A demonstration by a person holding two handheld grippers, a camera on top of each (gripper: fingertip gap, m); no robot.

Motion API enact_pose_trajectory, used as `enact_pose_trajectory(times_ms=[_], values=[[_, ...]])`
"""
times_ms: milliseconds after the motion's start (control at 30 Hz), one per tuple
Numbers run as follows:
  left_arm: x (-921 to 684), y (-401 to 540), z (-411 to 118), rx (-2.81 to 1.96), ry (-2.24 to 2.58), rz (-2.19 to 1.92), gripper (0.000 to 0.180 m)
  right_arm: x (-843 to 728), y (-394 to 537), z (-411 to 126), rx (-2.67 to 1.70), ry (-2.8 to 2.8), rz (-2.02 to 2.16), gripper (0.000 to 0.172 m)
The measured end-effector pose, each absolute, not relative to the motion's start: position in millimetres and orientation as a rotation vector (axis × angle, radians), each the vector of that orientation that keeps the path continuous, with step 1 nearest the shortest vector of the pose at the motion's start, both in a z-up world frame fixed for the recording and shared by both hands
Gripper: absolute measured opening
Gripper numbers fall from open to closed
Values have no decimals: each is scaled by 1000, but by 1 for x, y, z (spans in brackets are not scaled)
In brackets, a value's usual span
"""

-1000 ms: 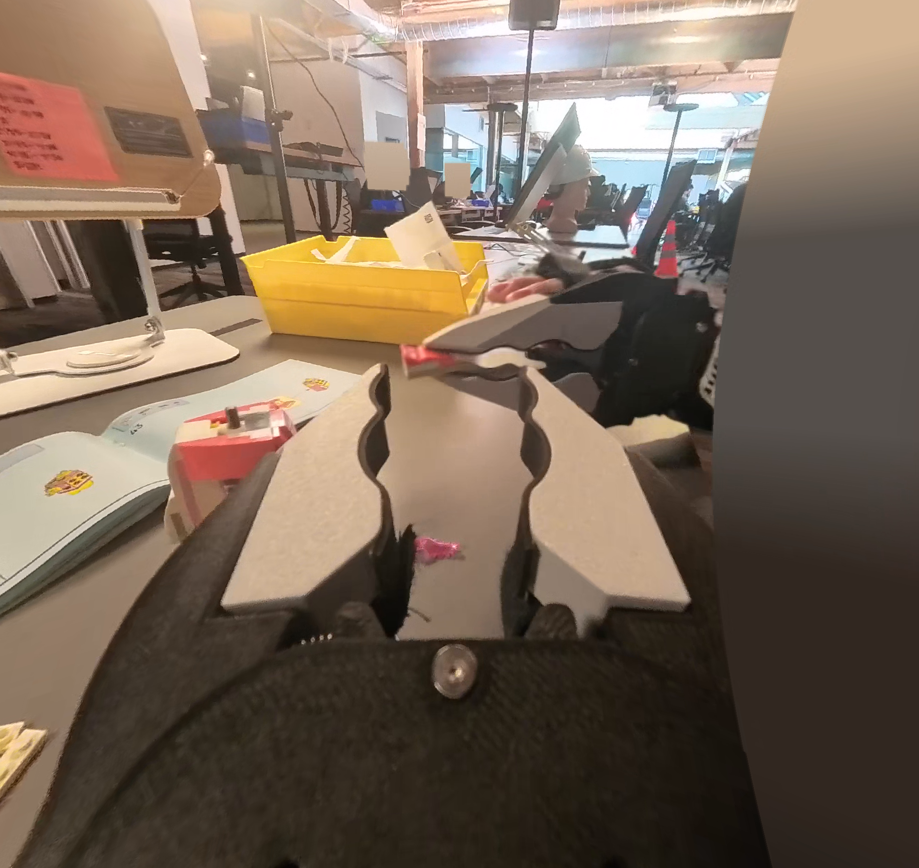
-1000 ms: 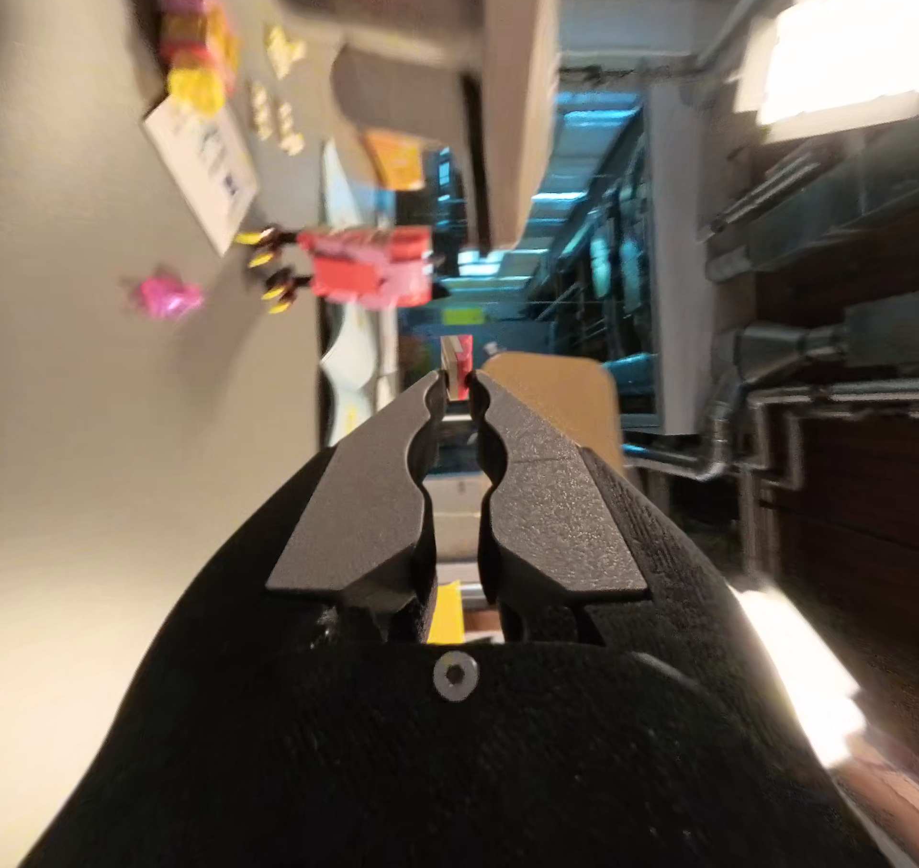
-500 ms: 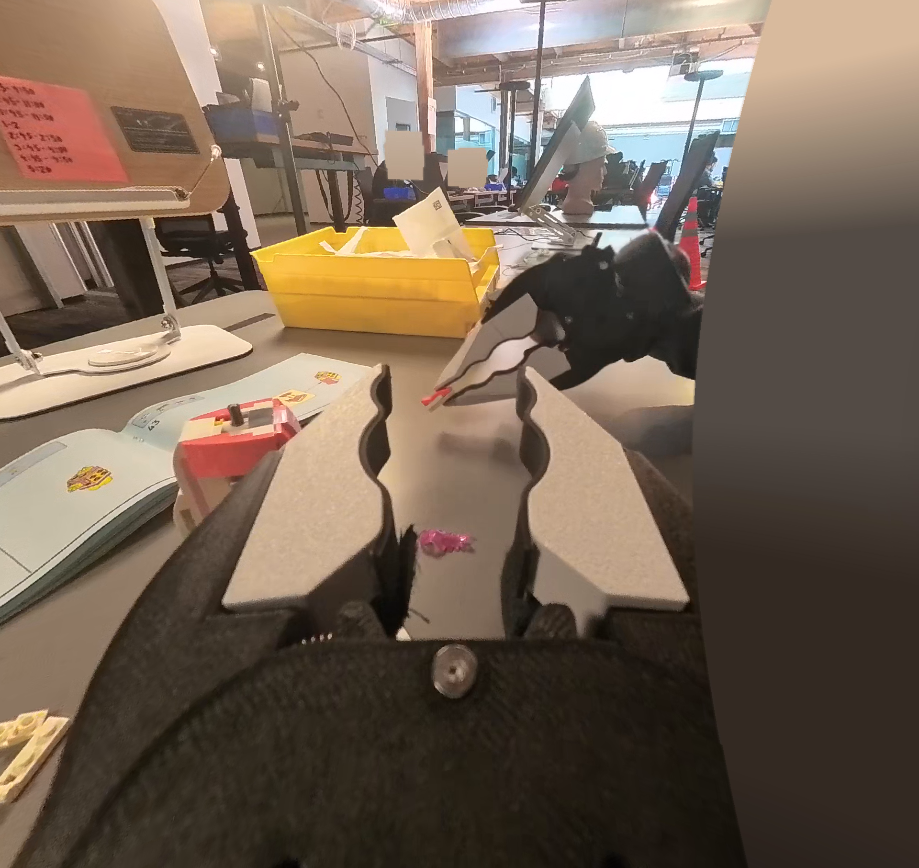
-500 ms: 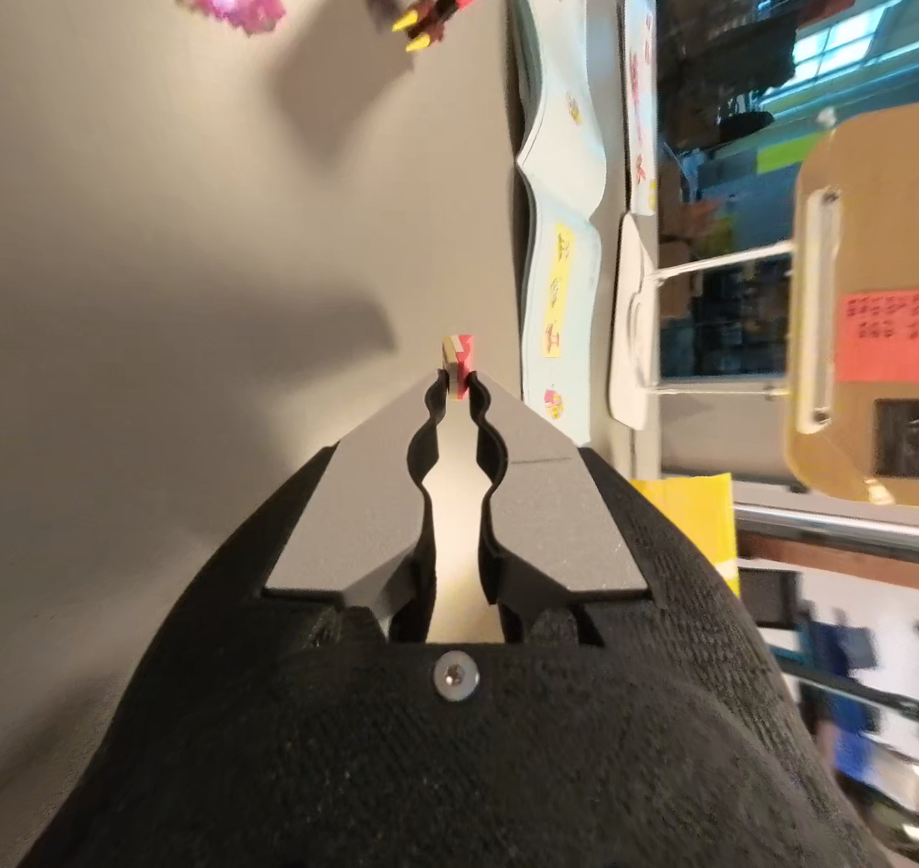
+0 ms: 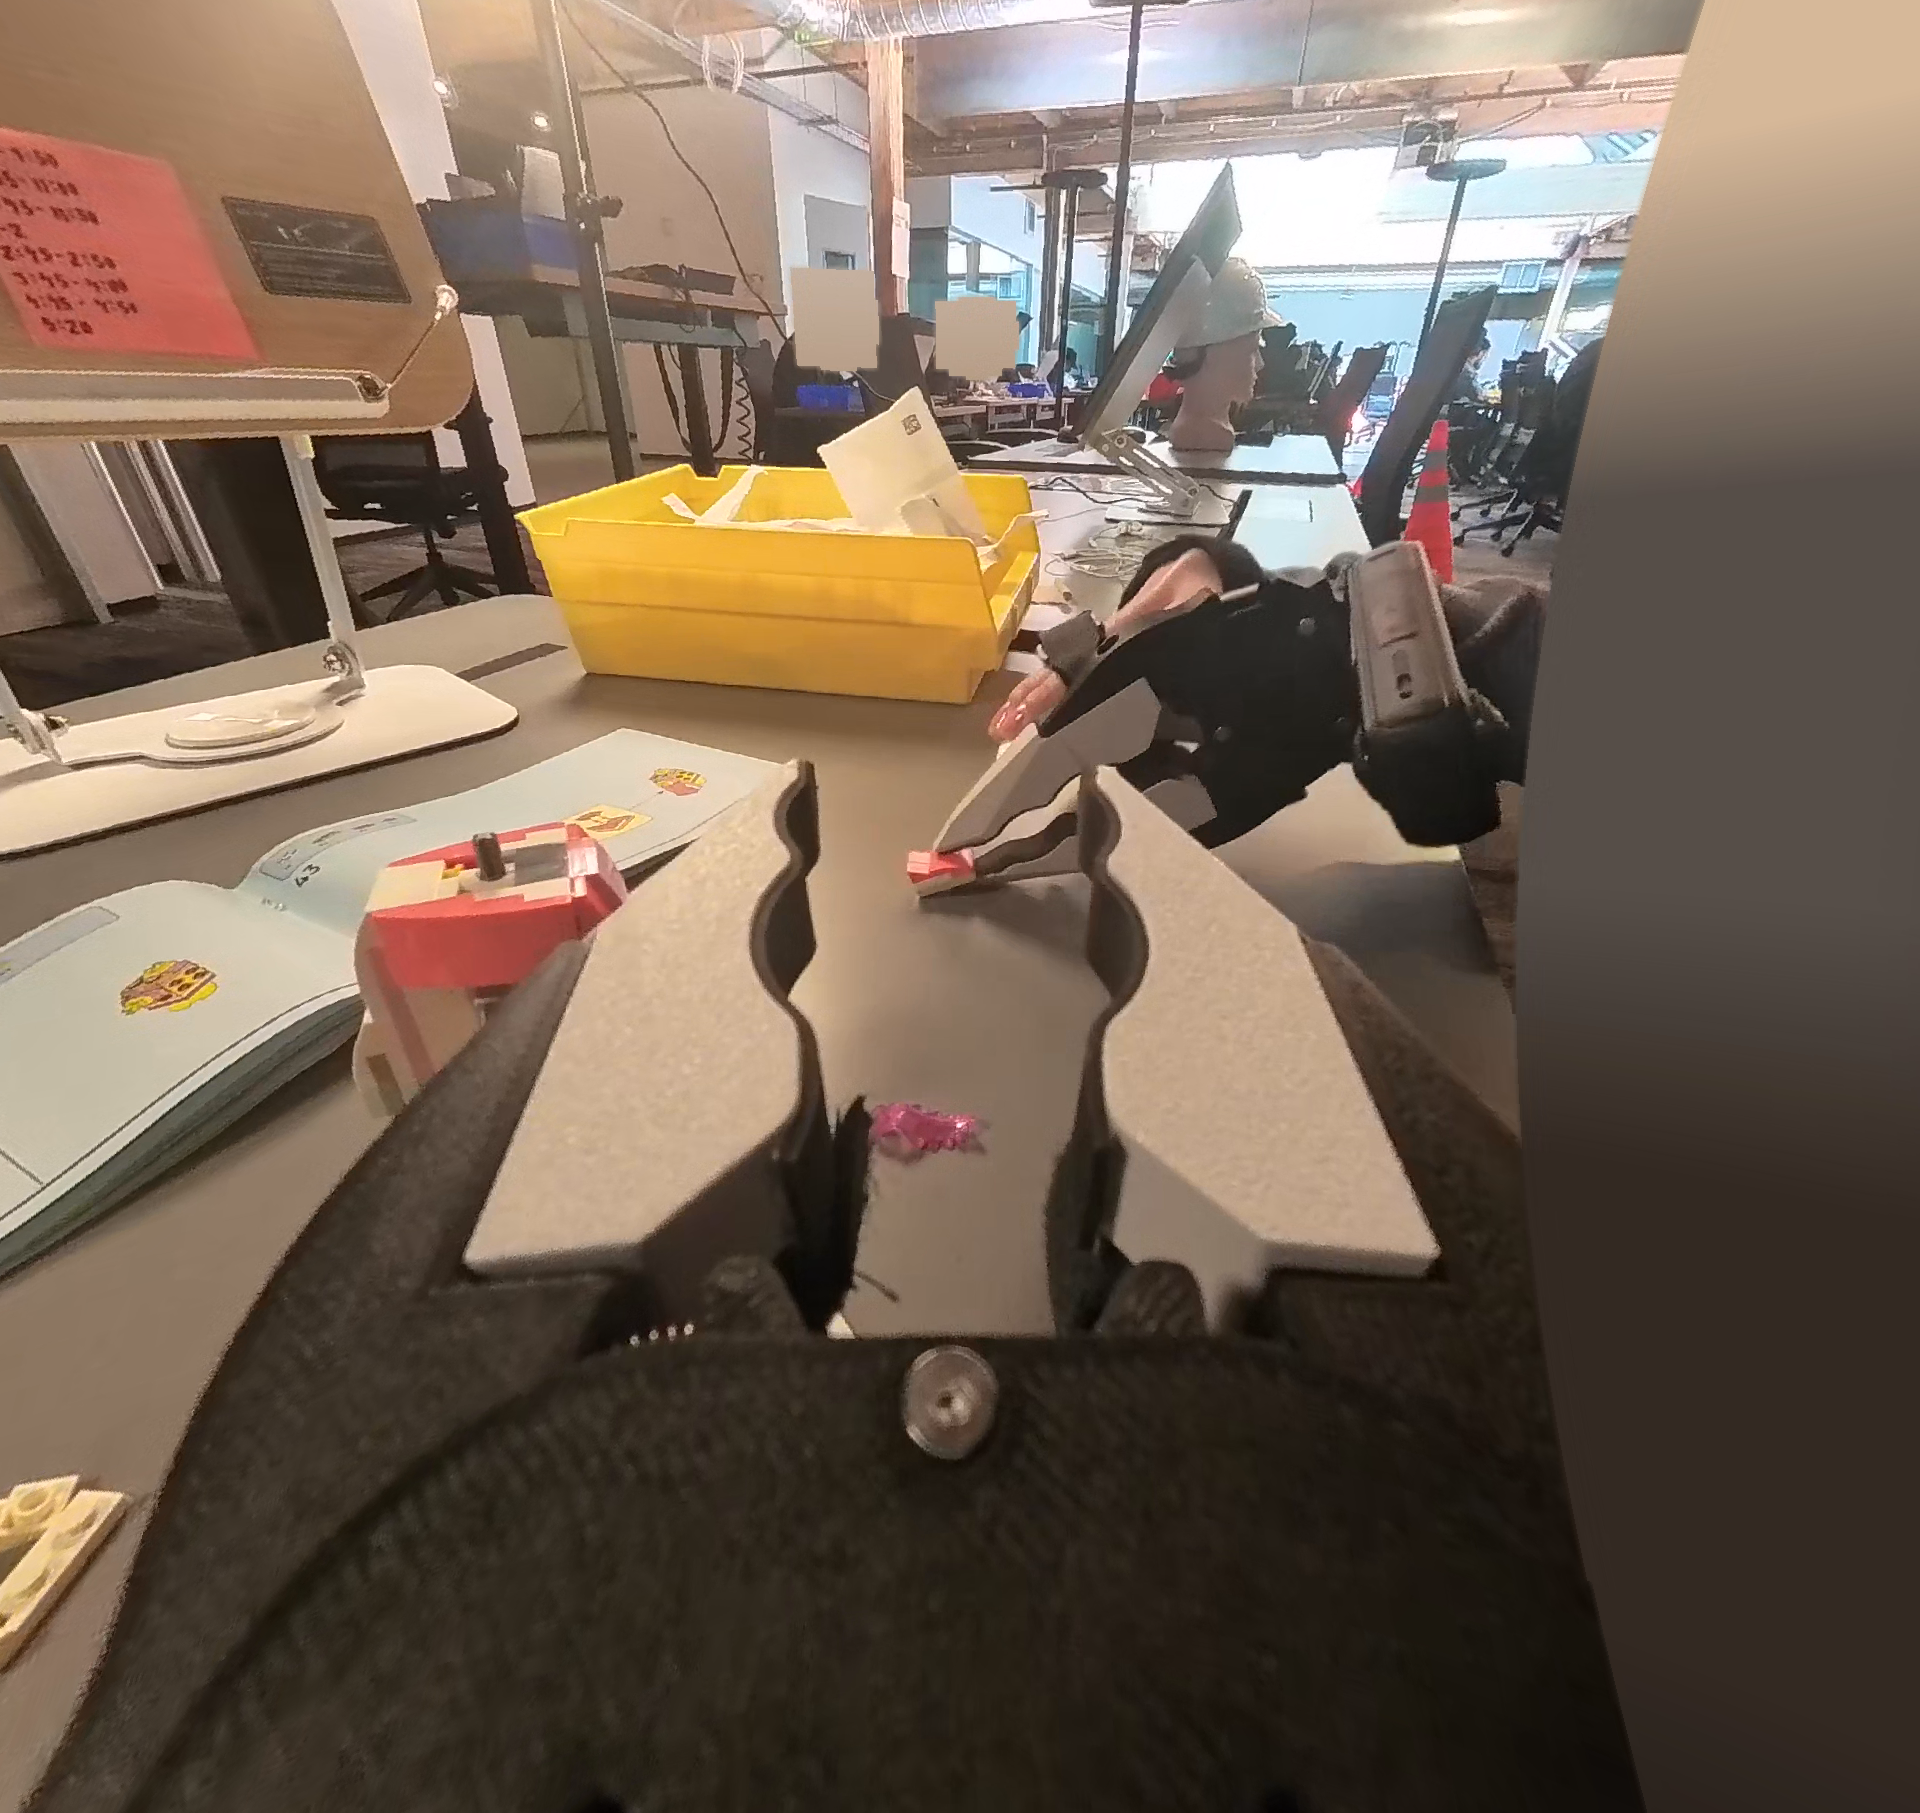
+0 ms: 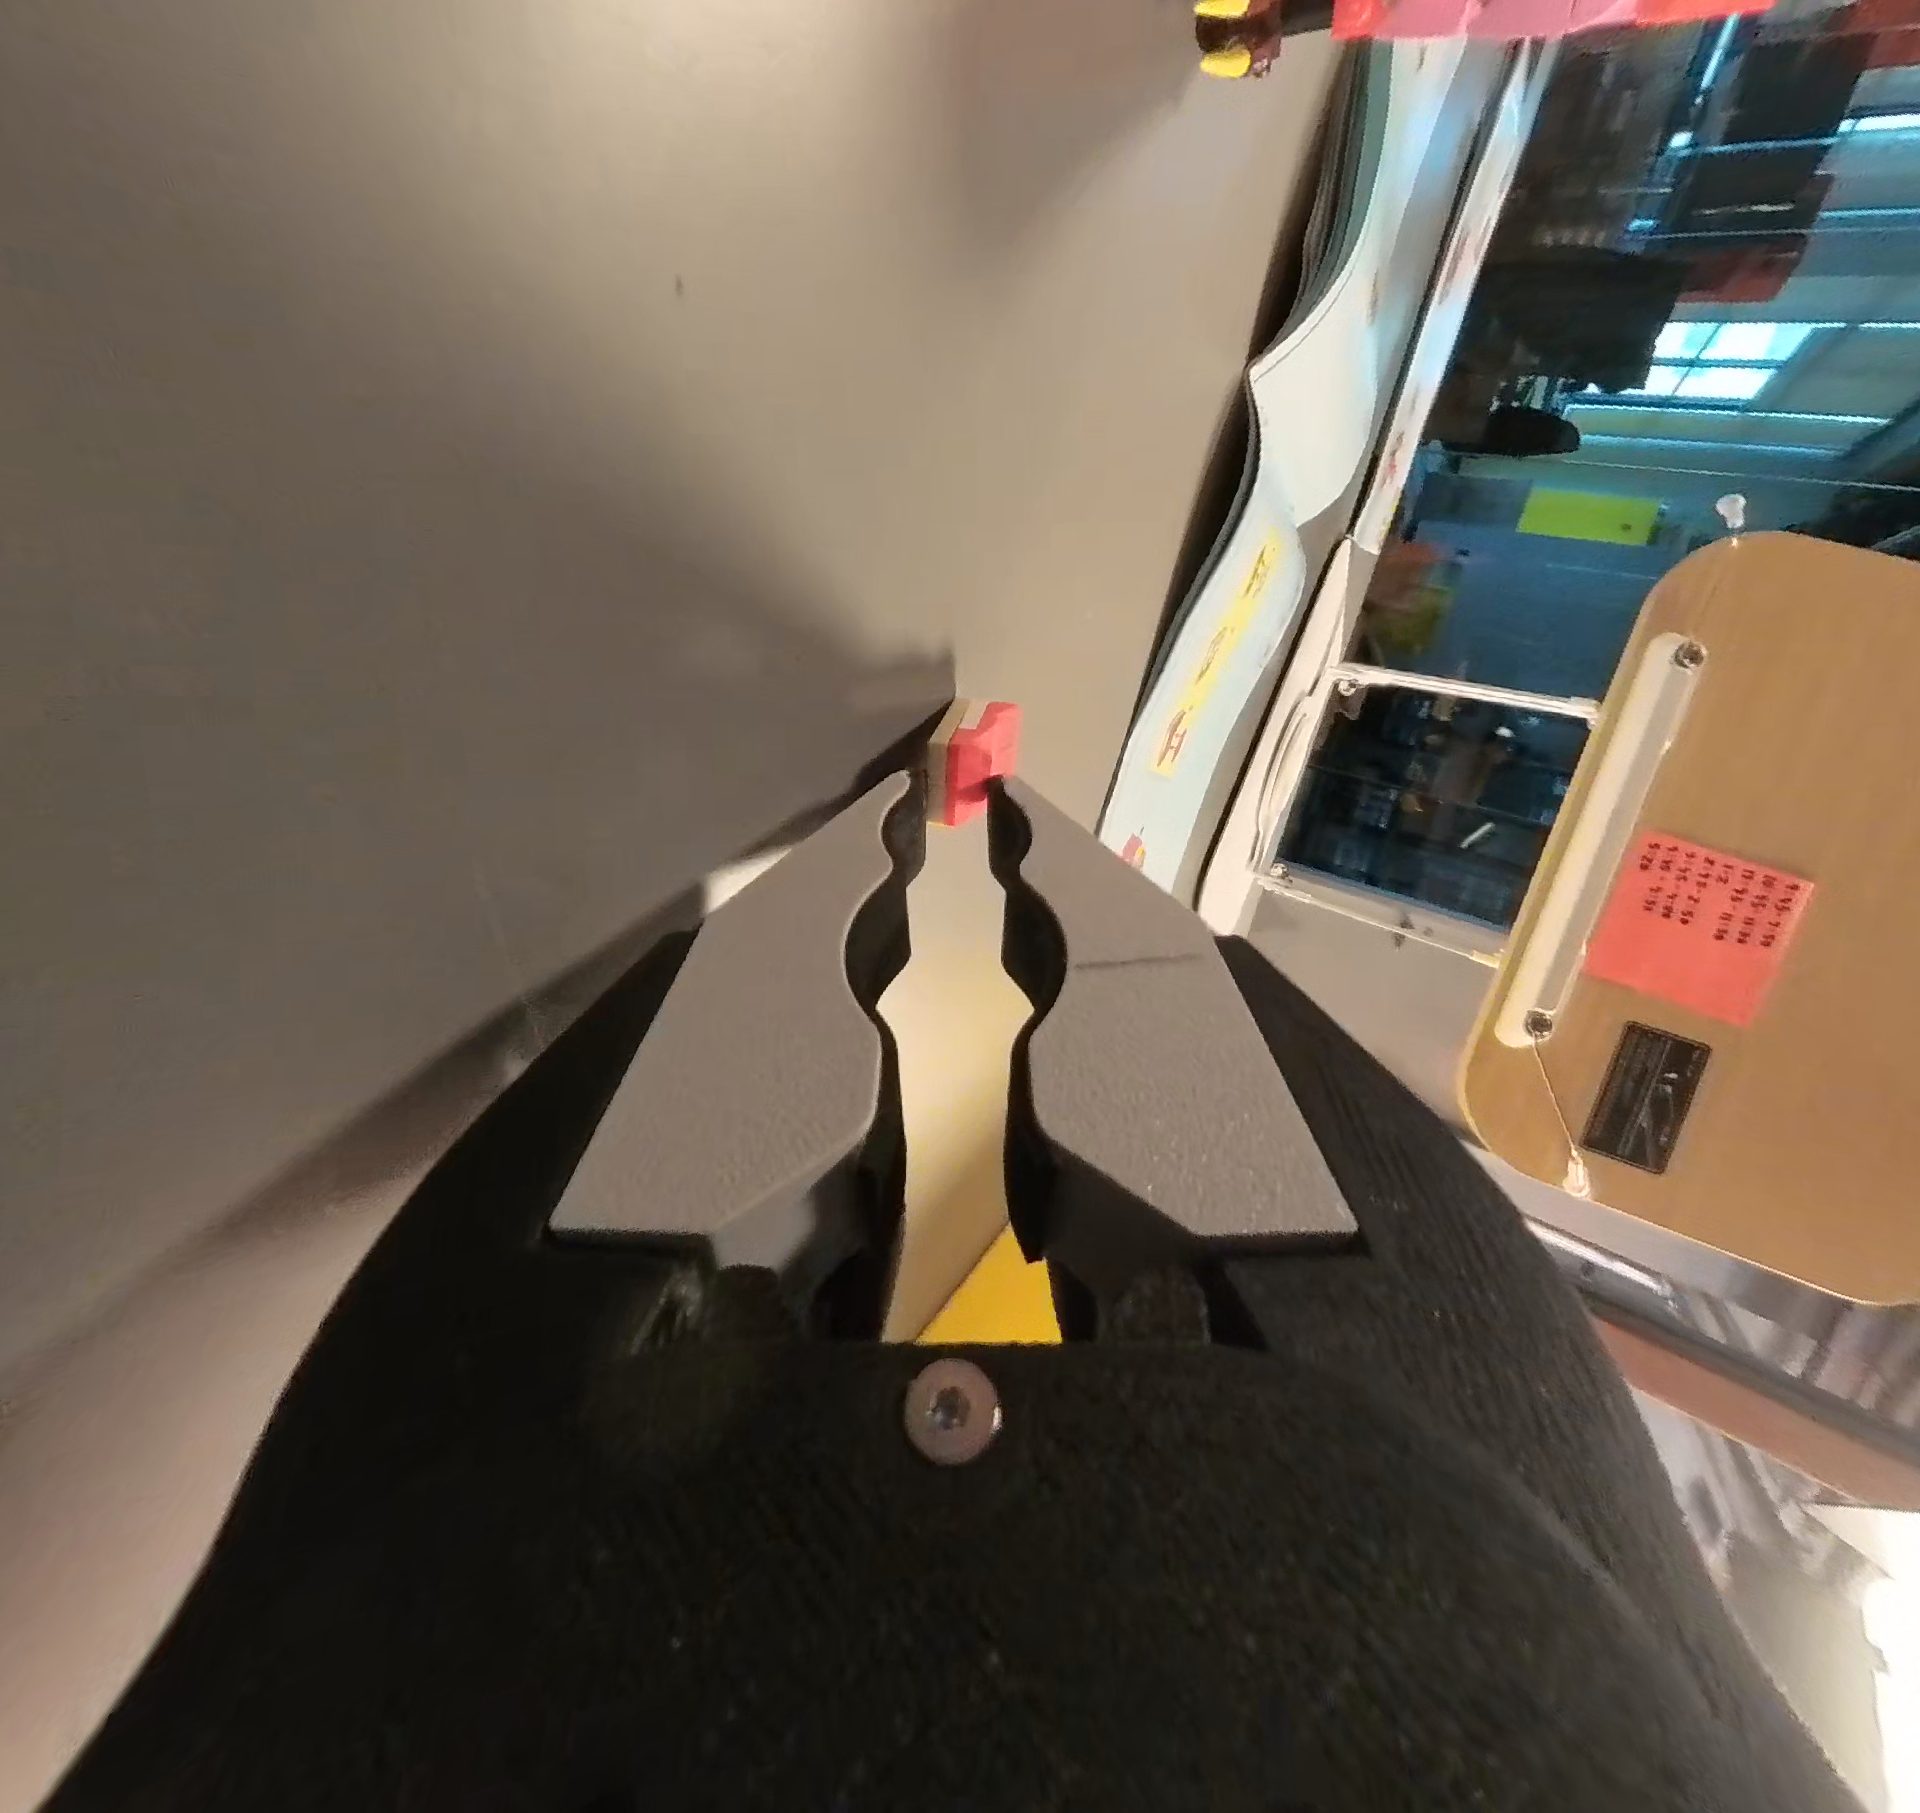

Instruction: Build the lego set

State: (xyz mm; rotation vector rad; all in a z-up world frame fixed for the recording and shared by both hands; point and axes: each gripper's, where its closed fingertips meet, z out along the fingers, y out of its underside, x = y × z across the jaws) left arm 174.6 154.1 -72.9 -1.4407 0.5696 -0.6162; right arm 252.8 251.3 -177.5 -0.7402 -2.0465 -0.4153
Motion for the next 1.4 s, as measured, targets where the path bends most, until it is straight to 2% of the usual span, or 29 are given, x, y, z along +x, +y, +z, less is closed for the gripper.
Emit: enact_pose_trajectory(times_ms=[300,500,633,733,867,933,1000,1100,1400], values=[[166,154,-65,-1409,530,-583,48,264,250,-172,-893,-2090,-320,28],[147,158,-57,-1387,438,-533,51,275,242,-172,-973,-2123,-248,31],[137,156,-46,-1325,411,-443,51,273,250,-155,-1160,-1940,-58,34],[134,153,-41,-1285,414,-387,50,257,271,-121,-1227,-1572,131,32],[165,141,-51,-1279,597,-435,42,245,298,-67,-1130,-1010,335,16],[185,136,-62,-1294,699,-464,38,244,314,-54,-1095,-868,268,5],[203,127,-71,-1298,800,-494,37,243,333,-41,-1085,-766,170,2],[219,121,-85,-1309,934,-461,35,250,359,-38,-1091,-647,114,0],[256,99,-101,-1233,1163,-484,13,286,403,-54,-1207,-512,103,0]])
